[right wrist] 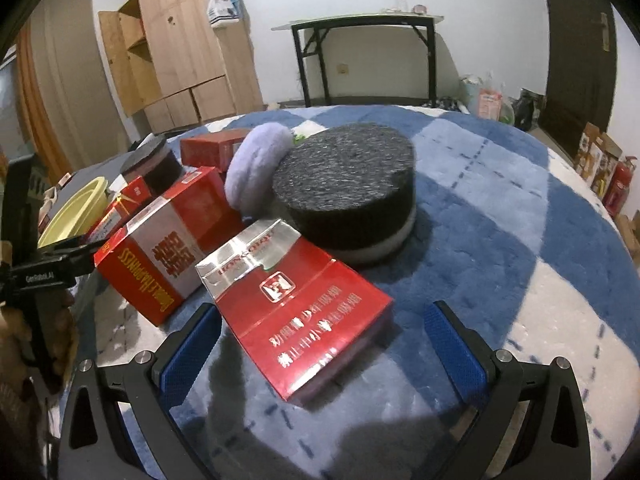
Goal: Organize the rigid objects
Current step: 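Grasp a red cigarette pack with the left tool while the right tool grasps a red-white pack, then carry both packs to the yellow tray and release them inside, then grasp the silver Hello Kitty tin with the left tool while the right tool grasps the black sponge puck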
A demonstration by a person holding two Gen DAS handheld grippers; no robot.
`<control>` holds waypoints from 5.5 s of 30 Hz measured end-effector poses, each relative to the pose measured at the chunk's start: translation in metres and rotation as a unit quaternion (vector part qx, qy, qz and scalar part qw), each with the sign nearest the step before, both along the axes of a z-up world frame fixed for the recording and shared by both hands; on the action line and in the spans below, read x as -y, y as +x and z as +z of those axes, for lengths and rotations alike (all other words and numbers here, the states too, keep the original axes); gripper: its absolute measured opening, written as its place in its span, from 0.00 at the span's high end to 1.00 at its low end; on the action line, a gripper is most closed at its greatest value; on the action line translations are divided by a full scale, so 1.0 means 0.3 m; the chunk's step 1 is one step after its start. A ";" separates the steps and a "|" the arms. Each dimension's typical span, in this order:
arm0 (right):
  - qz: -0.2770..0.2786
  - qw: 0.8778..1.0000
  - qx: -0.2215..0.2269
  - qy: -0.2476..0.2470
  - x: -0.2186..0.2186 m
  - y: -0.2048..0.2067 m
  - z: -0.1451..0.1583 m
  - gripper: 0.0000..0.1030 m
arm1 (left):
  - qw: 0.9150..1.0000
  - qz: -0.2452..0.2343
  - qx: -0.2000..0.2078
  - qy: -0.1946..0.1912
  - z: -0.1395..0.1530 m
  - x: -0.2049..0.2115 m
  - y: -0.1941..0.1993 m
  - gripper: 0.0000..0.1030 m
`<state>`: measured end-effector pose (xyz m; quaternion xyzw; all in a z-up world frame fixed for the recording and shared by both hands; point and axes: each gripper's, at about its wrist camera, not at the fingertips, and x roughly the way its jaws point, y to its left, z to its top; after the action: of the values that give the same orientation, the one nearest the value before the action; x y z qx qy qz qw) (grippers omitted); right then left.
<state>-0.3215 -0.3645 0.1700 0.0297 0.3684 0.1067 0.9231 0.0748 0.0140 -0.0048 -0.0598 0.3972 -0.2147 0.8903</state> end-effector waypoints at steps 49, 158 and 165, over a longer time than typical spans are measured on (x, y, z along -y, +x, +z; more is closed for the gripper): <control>0.069 0.997 0.009 -0.024 -0.071 -0.069 0.057 0.36 | 0.993 0.081 0.062 0.053 0.159 -0.034 -0.060 0.73; -0.017 0.994 0.106 -0.016 -0.191 -0.157 0.370 0.00 | 0.992 0.104 0.011 0.074 0.271 -0.091 -0.085 0.00; -0.042 0.994 0.091 0.034 -0.002 -0.088 0.224 0.00 | 0.989 0.046 -0.006 0.139 0.178 0.070 -0.103 0.00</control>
<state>-0.3480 -0.3640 0.2372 0.0663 0.2771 0.0826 0.9550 0.0441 -0.0069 0.0486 0.0451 0.4258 -0.1162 0.8962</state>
